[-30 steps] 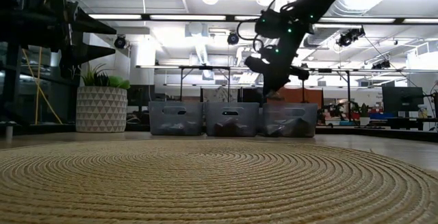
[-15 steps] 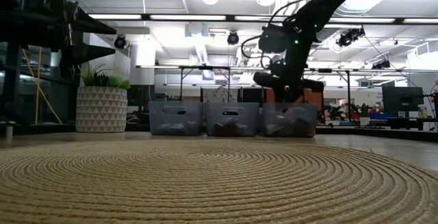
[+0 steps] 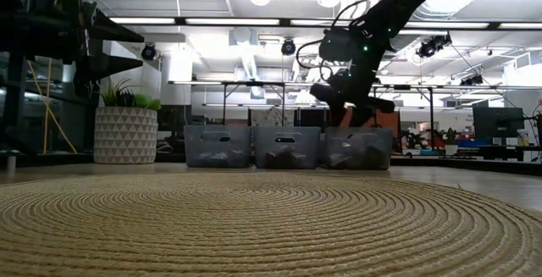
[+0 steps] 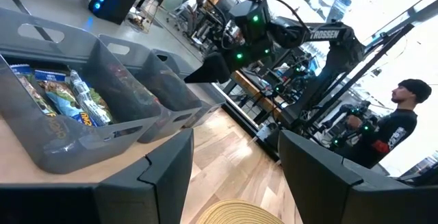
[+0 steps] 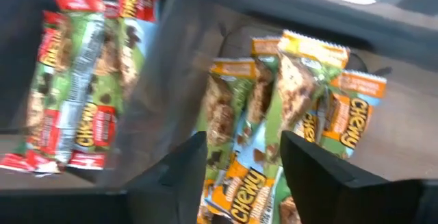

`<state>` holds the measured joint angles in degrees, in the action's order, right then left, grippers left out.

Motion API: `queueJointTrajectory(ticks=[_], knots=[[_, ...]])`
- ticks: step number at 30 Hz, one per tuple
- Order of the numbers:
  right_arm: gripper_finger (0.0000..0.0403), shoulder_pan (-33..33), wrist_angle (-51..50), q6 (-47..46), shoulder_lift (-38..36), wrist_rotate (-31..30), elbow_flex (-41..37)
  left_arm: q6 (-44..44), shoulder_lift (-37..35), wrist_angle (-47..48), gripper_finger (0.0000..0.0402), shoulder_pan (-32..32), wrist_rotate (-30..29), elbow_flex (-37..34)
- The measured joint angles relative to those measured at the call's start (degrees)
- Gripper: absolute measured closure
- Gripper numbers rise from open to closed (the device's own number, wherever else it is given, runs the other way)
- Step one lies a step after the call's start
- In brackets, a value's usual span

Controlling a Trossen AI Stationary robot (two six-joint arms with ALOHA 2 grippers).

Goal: Pick and place Granola Bars by type
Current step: Return to Home Position

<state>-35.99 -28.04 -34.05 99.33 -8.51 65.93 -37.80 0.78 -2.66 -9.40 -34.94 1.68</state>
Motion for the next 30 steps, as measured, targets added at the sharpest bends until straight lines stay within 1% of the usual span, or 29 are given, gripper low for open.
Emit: queueJointTrajectory(ticks=[5,10,12,15,17,20,22,25,26,27,30], knots=[[0.0204,-0.1,-0.5,1.6,-1.0,0.0,1.9,0.0,0.0,0.0,0.019,0.0,0.0,0.0],[0.0199,-1.3,-0.7,5.3,-4.7,0.2,2.9,0.0,0.0,0.0,0.019,0.0,0.0,0.0],[0.0203,-2.0,-0.8,8.0,-7.1,2.6,3.0,0.0,0.0,0.0,0.019,0.0,0.0,0.0],[0.0214,-2.8,-2.2,11.4,-11.2,8.5,3.0,0.0,0.0,0.0,0.019,0.0,0.0,0.0],[0.0228,-2.9,-3.0,12.9,-14.4,12.5,2.9,0.0,0.0,0.1,0.019,0.0,0.0,0.0],[0.0267,-1.8,-2.9,14.9,-19.7,17.5,1.8,0.0,0.0,0.1,0.019,0.0,0.0,0.0],[0.0305,-0.5,-2.9,15.9,-23.5,18.9,0.6,0.0,0.0,0.1,0.019,0.0,0.0,0.0],[0.0374,1.9,-2.5,16.2,-29.4,19.1,-2.4,0.0,0.0,0.1,0.019,0.0,0.0,0.0],[0.0388,2.7,-2.1,16.2,-31.4,19.5,-3.5,0.0,0.0,0.1,0.019,0.0,0.0,0.0],[0.0394,3.7,-1.2,16.1,-33.7,19.6,-4.9,0.0,0.0,0.1,0.019,0.0,0.0,0.0],[0.0389,6.9,2.8,13.5,-40.6,18.8,-10.4,0.0,0.0,0.1,0.019,0.0,0.0,0.0]])
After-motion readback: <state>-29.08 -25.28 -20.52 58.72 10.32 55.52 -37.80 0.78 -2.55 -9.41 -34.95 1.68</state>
